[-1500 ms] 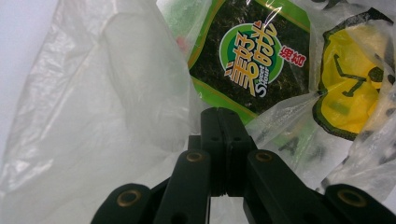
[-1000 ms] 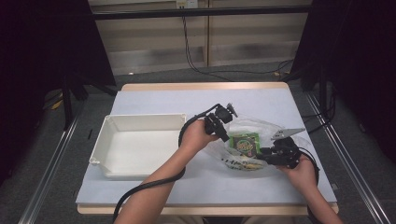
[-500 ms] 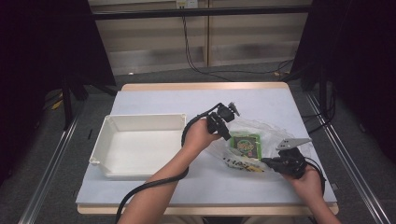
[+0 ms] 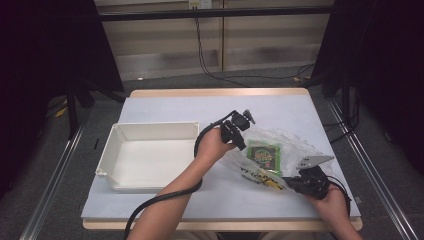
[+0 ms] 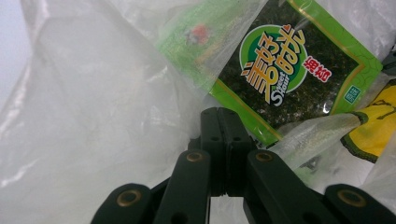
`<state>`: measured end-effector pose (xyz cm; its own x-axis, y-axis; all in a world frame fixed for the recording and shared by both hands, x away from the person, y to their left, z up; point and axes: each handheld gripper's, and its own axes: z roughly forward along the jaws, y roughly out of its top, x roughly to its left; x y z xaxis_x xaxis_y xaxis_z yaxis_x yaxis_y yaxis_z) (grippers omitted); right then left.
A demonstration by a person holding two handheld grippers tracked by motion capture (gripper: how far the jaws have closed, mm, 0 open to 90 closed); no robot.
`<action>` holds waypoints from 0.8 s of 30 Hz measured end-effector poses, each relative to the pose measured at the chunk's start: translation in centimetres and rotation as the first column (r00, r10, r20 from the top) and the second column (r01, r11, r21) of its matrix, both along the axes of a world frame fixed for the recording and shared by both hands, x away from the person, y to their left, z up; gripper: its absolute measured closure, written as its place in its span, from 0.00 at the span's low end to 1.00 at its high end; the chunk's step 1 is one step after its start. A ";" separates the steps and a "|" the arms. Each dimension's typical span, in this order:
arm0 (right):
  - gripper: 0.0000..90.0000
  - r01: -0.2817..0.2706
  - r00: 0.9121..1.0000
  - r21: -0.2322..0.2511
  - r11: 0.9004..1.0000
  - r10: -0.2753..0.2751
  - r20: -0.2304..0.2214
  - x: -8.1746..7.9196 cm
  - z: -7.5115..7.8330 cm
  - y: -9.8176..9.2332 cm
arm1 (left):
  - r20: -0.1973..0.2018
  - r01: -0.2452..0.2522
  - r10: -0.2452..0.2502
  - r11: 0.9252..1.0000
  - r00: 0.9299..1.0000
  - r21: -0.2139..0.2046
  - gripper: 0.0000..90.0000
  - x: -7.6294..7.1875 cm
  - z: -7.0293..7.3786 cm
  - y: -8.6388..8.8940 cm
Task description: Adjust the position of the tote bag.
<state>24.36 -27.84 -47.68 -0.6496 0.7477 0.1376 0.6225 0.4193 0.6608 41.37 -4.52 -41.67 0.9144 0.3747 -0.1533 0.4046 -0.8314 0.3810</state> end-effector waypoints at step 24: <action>0.77 0.065 0.994 0.054 0.996 -0.069 0.085 1.8 4.2 0.2 | 0.005 0.031 -0.030 0.986 1.000 -0.161 0.81 -3.7 2.1 0.5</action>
